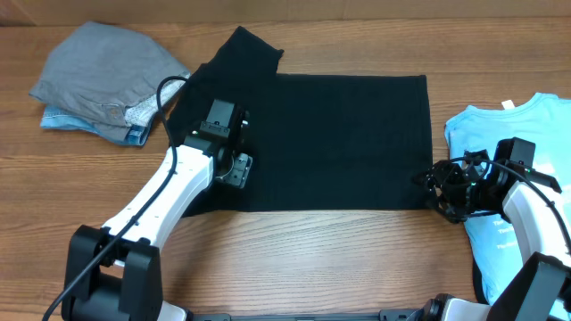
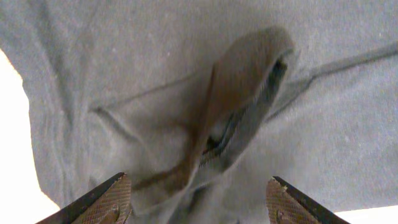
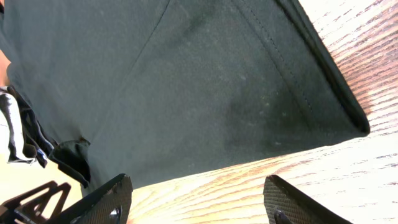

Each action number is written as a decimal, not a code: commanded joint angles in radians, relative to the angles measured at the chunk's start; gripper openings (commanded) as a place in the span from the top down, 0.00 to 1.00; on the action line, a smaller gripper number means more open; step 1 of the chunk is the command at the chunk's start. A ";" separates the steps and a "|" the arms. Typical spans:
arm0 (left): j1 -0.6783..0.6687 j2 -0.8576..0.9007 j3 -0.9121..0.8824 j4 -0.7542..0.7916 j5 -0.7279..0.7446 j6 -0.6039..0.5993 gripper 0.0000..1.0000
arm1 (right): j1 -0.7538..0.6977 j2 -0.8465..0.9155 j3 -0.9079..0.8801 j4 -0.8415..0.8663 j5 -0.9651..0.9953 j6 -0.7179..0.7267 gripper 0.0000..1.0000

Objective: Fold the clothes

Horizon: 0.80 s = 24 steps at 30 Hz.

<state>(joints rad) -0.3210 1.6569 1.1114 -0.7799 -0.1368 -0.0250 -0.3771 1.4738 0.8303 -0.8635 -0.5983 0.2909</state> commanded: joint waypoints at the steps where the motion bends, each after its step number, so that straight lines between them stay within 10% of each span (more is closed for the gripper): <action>1: -0.007 0.036 -0.037 0.032 -0.001 0.020 0.28 | 0.007 0.001 0.020 0.010 -0.010 -0.007 0.28; 15: -0.033 0.163 -0.011 0.095 -0.267 -0.031 0.78 | 0.007 0.001 0.020 0.013 -0.010 -0.007 0.28; 22: -0.033 0.162 0.084 0.132 -0.334 0.011 0.78 | 0.007 0.001 0.020 0.013 -0.010 -0.007 0.28; 24: -0.033 0.163 0.085 0.178 -0.345 0.010 0.65 | 0.007 0.001 0.020 0.013 -0.010 -0.007 0.28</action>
<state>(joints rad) -0.3473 1.8187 1.1675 -0.6327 -0.4206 -0.0174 -0.3771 1.4738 0.8303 -0.8551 -0.5983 0.2909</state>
